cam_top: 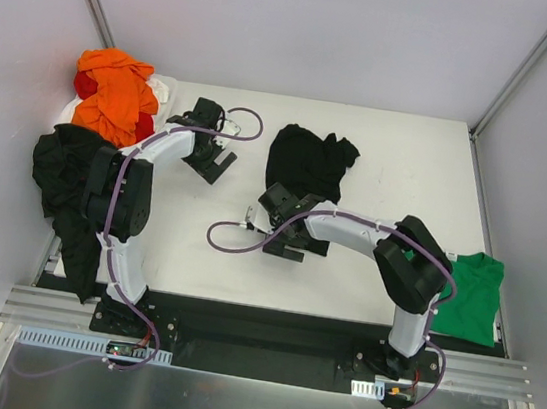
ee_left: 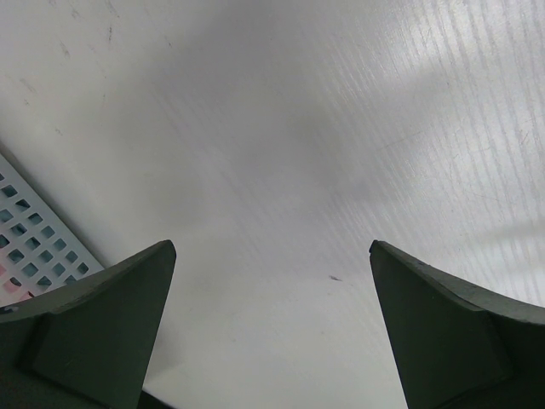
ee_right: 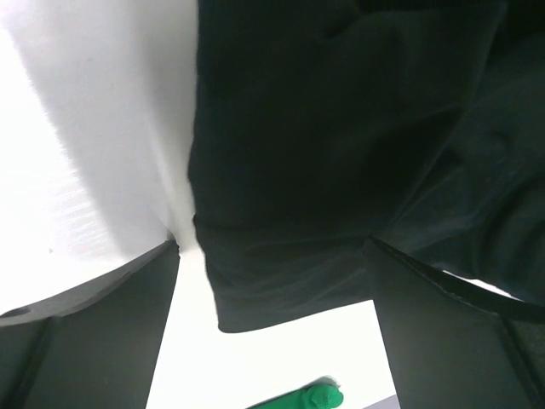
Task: Fold and stack the t-shirts
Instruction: Grab one side of the 2/3 rectangular tshirt with right arm
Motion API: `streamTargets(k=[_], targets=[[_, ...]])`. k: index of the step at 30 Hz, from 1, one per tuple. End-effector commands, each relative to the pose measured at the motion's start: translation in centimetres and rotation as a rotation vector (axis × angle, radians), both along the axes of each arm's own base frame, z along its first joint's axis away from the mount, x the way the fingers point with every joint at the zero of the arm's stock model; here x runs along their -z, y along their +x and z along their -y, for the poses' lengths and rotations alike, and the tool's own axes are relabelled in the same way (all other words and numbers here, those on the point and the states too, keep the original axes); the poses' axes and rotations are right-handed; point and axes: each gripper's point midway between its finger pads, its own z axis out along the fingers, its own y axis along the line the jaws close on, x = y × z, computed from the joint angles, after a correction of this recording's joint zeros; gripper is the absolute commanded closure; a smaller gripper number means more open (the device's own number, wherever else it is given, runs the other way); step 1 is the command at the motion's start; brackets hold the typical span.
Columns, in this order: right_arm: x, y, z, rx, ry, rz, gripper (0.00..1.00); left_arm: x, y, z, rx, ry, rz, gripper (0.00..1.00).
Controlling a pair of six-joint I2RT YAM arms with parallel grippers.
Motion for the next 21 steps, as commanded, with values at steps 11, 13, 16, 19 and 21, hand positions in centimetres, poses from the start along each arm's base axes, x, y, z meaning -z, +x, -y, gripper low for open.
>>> streamTargets(k=[11,13,16,19,21], targets=[[3.6,3.5,0.2,0.009,0.0,-0.106,0.01,-0.2,-0.2,0.2,0.017,-0.011,-0.003,0.01],[3.4,3.5,0.2,0.009,0.011,-0.107,0.0,-0.1,-0.1,0.2,0.016,-0.013,-0.003,0.01],[3.0,3.4,0.1,0.009,0.025,-0.108,0.03,0.1,-0.1,0.3,0.014,-0.015,-0.007,0.01],[2.7,3.6,0.1,0.007,0.026,-0.101,0.04,0.2,-0.1,0.3,0.016,-0.015,-0.01,0.01],[2.7,3.7,0.1,0.011,0.03,-0.102,0.04,0.2,-0.1,0.3,0.017,-0.017,-0.009,0.01]])
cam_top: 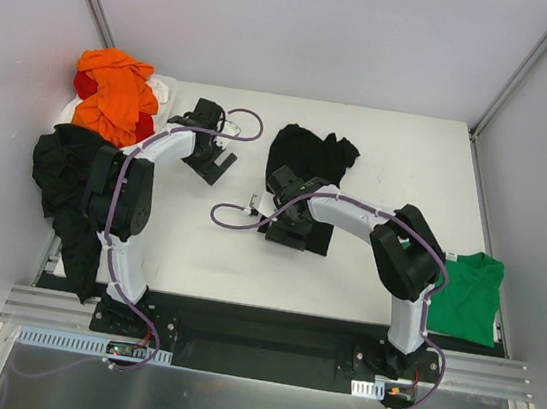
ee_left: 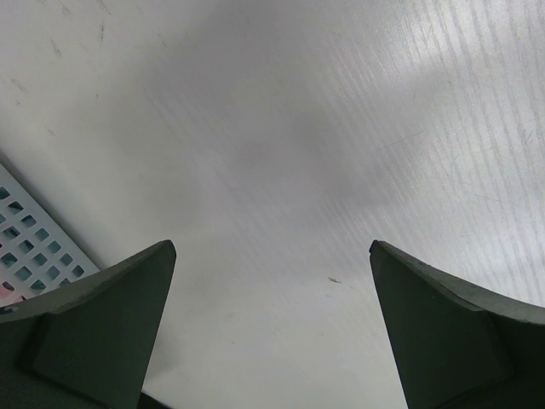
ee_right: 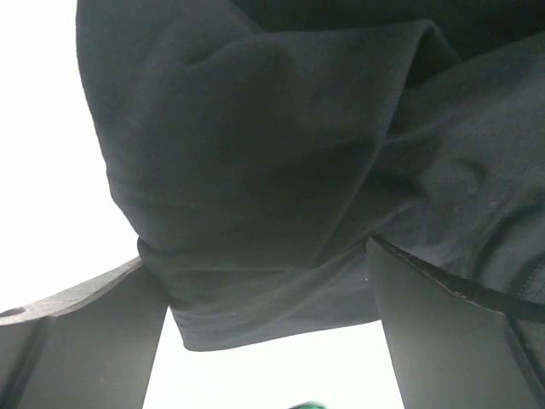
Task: Fold and stack the t-shirts
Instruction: Grab one side of the 2/3 rectangular tshirt with right arm
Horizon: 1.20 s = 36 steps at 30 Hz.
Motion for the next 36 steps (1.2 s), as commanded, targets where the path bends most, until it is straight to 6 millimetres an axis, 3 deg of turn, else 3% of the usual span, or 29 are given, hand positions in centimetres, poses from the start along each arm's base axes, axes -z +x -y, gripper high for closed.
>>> streamTargets(k=[1,5,6,7,9,10,12,13,16,22,34,36], targets=[[2.2,1.0,0.1,0.0,-0.006,-0.002,0.04,-0.1,0.0,0.3,0.013,-0.018,-0.003,0.01],[2.4,1.1,-0.2,0.014,-0.011,-0.02,0.0,-0.2,-0.1,0.4,0.014,-0.021,-0.001,0.01],[2.4,1.0,-0.3,0.019,-0.009,-0.026,0.05,-0.3,-0.1,0.4,0.014,-0.022,0.001,0.01],[2.5,1.0,-0.2,0.021,-0.011,-0.028,0.18,-0.4,-0.1,0.3,0.012,-0.019,0.003,0.01],[2.5,1.0,-0.2,0.023,-0.014,-0.029,0.28,-0.5,-0.1,0.2,0.013,-0.015,0.007,0.01],[2.5,0.9,-0.2,0.026,-0.017,-0.03,0.42,-0.6,-0.1,0.2,0.015,-0.014,0.009,0.01],[2.7,0.7,0.1,0.028,-0.028,-0.033,0.51,-0.8,-0.1,0.2,0.013,-0.016,0.013,0.01],[2.8,0.5,0.3,0.029,-0.035,-0.034,0.68,-0.9,0.0,0.3,0.013,-0.019,0.016,0.01],[2.8,0.4,0.5,0.04,-0.041,-0.028,0.99,-0.9,0.0,0.3,0.011,-0.022,0.017,0.01],[1.9,-1.6,0.7,0.023,-0.048,-0.036,0.99,-0.9,-0.1,0.1,0.008,-0.013,0.017,0.01],[-0.2,-15.3,-1.4,-0.202,-0.038,-0.209,0.99,-0.2,-0.5,-0.1,0.001,-0.008,0.0,0.01],[-1.0,-16.7,-1.7,-0.225,-0.025,-0.208,0.99,-0.1,-0.6,-0.1,0.003,-0.003,-0.004,0.01]])
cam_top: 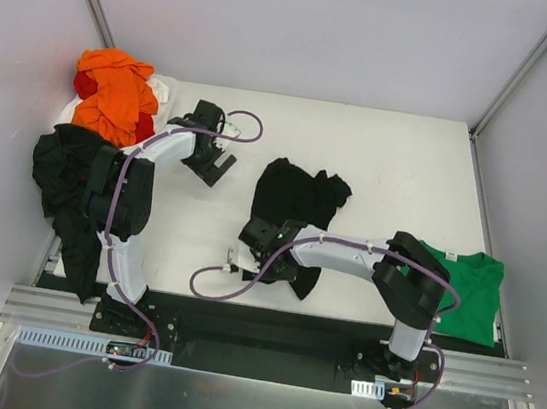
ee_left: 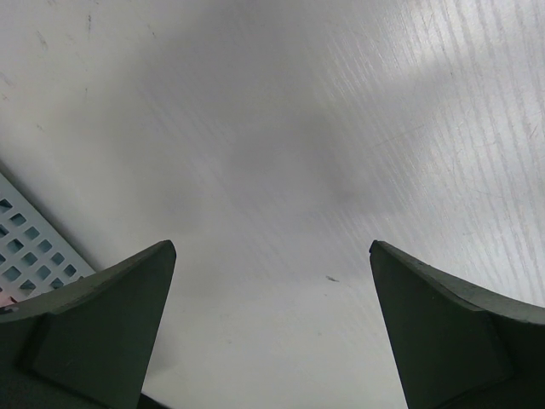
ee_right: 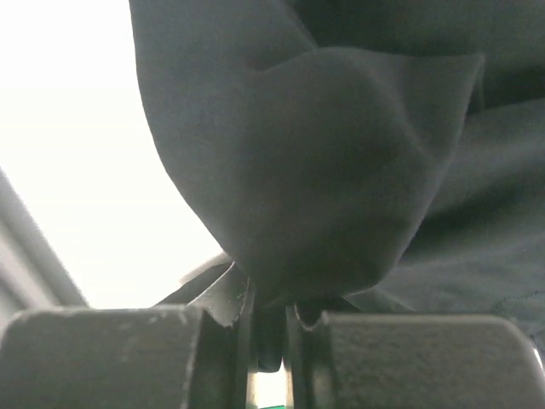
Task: Fold and stack the t-shirts
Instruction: Grab one side of the 2/3 rectangular tshirt with right arm, then fold the long partially folded tshirt into a neat square
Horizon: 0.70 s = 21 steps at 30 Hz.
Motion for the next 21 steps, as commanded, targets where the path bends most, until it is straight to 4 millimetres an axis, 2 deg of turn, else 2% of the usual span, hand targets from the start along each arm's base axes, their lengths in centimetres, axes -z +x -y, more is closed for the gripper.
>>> streamTargets(k=[1,4,7,11,15,18,21], targets=[[-1.6,-5.6,0.3,-0.029,0.013,-0.123,0.99,-0.4,-0.3,0.0,0.006,-0.004,0.006,0.01],[-2.9,-4.8,0.3,-0.019,0.021,-0.053,0.99,-0.4,-0.2,-0.1,0.002,0.0,0.008,0.01],[-5.3,-2.4,0.3,-0.001,0.04,0.084,0.99,-0.3,-0.4,0.2,0.005,-0.021,0.008,0.01],[-10.2,1.5,-0.6,0.046,0.124,0.291,0.99,-0.6,-0.3,0.4,0.005,-0.032,0.02,0.01],[-14.5,4.5,-1.0,0.096,0.192,0.4,0.99,-0.7,-0.3,0.4,0.006,-0.034,0.023,0.01],[-17.4,6.2,-1.3,0.109,0.228,0.468,0.99,-0.8,-0.4,0.5,0.008,-0.039,0.023,0.01],[-19.5,8.1,-1.1,0.128,0.244,0.517,0.99,-0.8,-0.4,0.5,0.008,-0.043,0.024,0.01]])
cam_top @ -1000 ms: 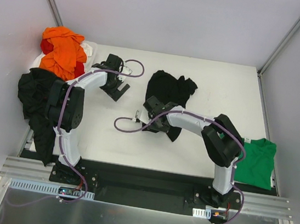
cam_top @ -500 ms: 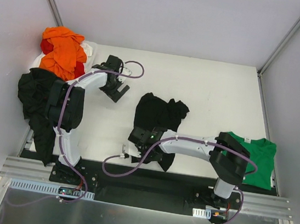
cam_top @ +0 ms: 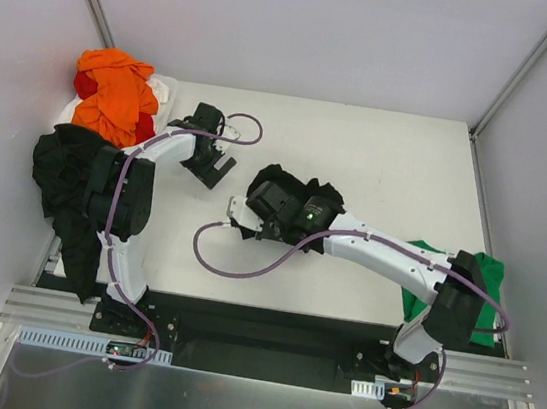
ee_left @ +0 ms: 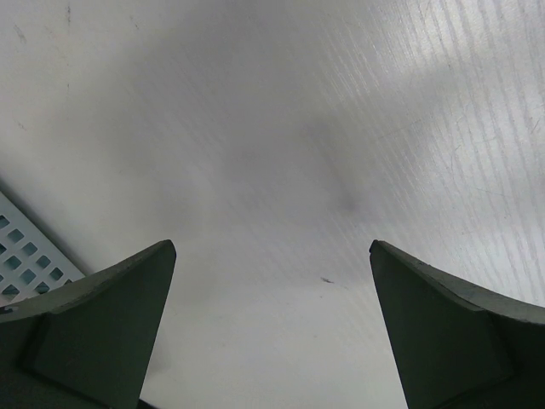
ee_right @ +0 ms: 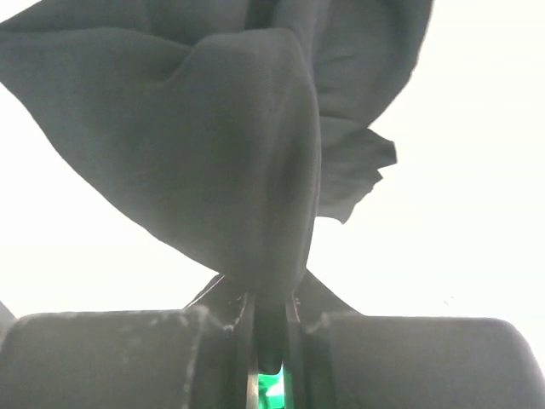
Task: Fold and stack the t-shirts
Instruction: Fold the long partially folded tshirt into a neat square
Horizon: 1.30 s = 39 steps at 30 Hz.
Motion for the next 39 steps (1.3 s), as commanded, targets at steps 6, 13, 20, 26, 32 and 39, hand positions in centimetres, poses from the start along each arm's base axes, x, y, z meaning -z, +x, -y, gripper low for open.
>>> streamTargets(k=[6,13,20,26,32,39], targets=[[-4.9,6.6,1.7,0.088,0.026,0.127,0.99,-1.6,0.1,0.5,0.007,-0.034,0.04,0.01],[-2.1,10.9,2.1,0.12,-0.008,0.06,0.99,-1.9,0.2,0.5,0.008,-0.035,0.045,0.01],[1.0,14.2,1.5,0.122,-0.051,0.015,0.99,-1.8,0.1,0.4,0.008,-0.031,0.044,0.01],[3.0,15.3,0.5,0.111,-0.049,-0.024,0.99,-2.0,0.1,0.3,0.013,-0.026,0.049,0.01],[5.4,16.2,0.2,0.111,-0.068,-0.049,0.99,-2.0,0.2,0.4,0.012,-0.03,0.049,0.01],[6.8,18.2,0.7,0.125,-0.095,-0.039,0.93,-1.7,0.0,0.3,0.015,-0.025,0.04,0.01]])
